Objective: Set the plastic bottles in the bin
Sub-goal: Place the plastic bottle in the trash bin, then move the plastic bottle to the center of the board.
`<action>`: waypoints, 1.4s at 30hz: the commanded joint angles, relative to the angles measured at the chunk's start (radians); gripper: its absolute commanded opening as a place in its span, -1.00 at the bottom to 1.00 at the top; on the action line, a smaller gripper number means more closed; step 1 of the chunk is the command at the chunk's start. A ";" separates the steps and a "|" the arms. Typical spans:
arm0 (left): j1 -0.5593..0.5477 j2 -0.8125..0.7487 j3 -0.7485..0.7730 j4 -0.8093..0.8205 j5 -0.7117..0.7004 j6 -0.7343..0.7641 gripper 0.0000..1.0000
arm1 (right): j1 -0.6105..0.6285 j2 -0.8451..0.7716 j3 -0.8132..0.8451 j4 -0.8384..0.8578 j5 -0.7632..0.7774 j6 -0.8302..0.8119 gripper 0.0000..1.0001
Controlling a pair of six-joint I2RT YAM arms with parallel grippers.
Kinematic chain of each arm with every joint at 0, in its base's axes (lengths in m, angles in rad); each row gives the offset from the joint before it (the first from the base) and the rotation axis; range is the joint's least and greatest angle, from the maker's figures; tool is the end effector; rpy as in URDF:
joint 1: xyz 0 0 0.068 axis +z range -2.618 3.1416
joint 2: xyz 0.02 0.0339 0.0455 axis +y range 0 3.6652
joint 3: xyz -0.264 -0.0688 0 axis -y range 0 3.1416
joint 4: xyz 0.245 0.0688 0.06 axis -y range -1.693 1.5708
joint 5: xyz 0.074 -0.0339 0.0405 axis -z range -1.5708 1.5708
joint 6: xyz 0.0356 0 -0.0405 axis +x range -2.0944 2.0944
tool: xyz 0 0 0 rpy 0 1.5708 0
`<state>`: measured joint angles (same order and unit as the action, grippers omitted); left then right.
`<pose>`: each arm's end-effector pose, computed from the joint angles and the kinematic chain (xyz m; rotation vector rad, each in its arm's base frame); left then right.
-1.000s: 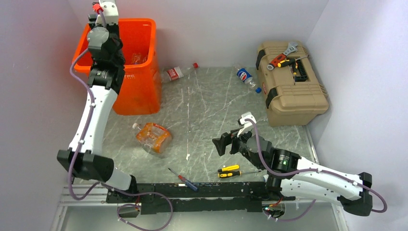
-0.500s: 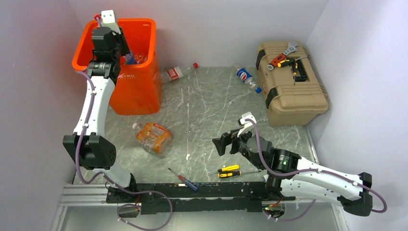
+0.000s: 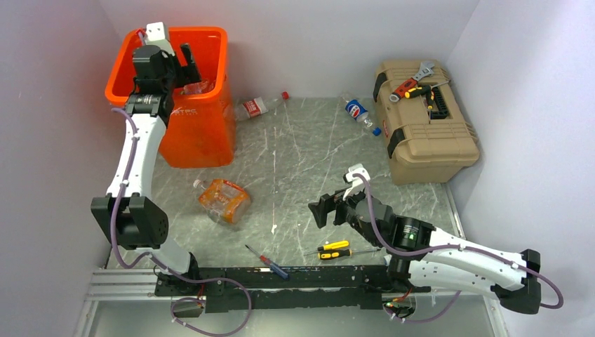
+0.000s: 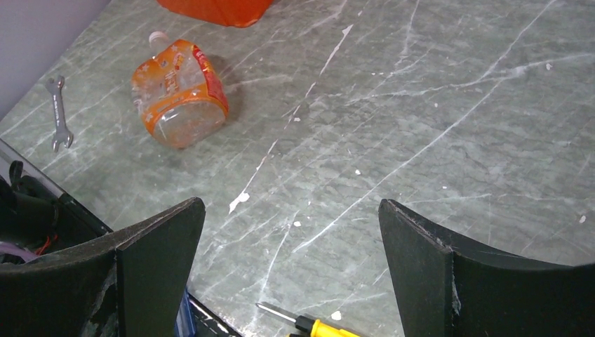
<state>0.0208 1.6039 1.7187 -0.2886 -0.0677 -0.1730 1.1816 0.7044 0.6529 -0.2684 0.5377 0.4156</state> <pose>0.3730 0.0102 0.4461 -0.2181 1.7308 -0.0524 0.0798 0.1465 0.2989 -0.3502 1.8551 0.6020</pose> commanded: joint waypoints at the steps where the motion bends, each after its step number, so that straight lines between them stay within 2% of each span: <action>1: -0.009 -0.139 0.053 0.035 -0.088 -0.005 0.99 | -0.002 0.013 0.034 0.034 -0.004 -0.013 0.99; 2: -0.014 -0.162 0.067 0.037 -0.093 -0.003 0.99 | -0.002 0.021 0.038 0.034 -0.003 -0.014 0.99; 7: -0.174 -0.281 0.088 0.022 -0.065 0.042 0.99 | -0.002 0.103 0.078 0.014 -0.009 -0.027 1.00; 10: -0.354 -0.282 0.123 -0.095 -0.005 0.106 0.99 | -0.012 0.176 0.128 -0.033 0.003 -0.034 1.00; 12: -0.511 -0.275 0.127 -0.180 -0.064 0.157 0.99 | -0.031 0.229 0.166 -0.073 0.003 -0.023 1.00; 15: -0.697 -0.325 -0.004 -0.191 -0.133 0.240 0.99 | -0.068 0.281 0.195 -0.099 -0.011 0.006 1.00; 18: -0.792 -0.409 -0.149 -0.160 -0.141 0.243 0.99 | -0.103 0.289 0.181 -0.095 -0.027 0.050 1.00; 23: -0.844 -0.538 -0.320 -0.216 -0.023 0.181 0.99 | -0.183 0.236 0.099 -0.089 0.019 0.171 0.99; 26: -0.846 -0.642 -0.469 -0.224 0.054 0.086 0.99 | -0.194 0.177 0.029 -0.096 0.049 0.191 0.98; 30: -0.847 -0.725 -0.648 -0.225 0.168 0.045 0.99 | -0.215 0.178 0.056 -0.293 0.131 0.372 0.99; 32: -0.846 -0.735 -0.711 -0.210 0.203 0.018 0.99 | -0.241 0.160 0.046 -0.340 0.155 0.454 0.99; 38: -0.870 -0.684 -0.815 -0.086 0.433 -0.044 0.99 | -0.391 0.110 -0.014 -0.200 0.004 0.489 0.99; 40: -0.885 -0.684 -0.812 -0.097 0.420 -0.038 0.99 | -0.456 0.159 -0.007 -0.141 -0.109 0.469 0.99; 42: -0.887 -0.706 -0.802 -0.137 0.344 -0.051 0.99 | -0.488 0.230 0.009 -0.077 -0.216 0.431 0.96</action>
<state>-0.8505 0.9428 0.8928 -0.4664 0.2611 -0.1833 0.7567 0.8391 0.6418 -0.5011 0.5308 0.8597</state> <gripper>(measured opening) 0.995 0.992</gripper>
